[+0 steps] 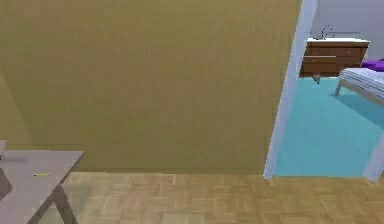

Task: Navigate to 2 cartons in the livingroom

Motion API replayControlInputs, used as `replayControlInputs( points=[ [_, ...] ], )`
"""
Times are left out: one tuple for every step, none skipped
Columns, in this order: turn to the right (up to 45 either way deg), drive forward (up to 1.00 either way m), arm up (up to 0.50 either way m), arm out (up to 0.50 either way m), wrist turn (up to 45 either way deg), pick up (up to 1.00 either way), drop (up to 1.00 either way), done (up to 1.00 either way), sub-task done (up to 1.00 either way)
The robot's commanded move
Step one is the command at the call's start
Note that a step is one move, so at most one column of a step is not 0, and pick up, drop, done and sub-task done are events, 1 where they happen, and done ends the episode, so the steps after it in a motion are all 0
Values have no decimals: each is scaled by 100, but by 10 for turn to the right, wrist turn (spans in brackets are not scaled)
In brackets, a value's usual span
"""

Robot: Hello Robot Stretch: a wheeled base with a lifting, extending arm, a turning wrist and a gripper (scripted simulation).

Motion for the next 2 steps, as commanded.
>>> replayControlInputs(
  points=[
    [-450, 0, 0, 0, 0, 0, 0, 0, 0],
    [0, 0, 0, 0, 0, 0, 0, 100, 0]
  ],
)
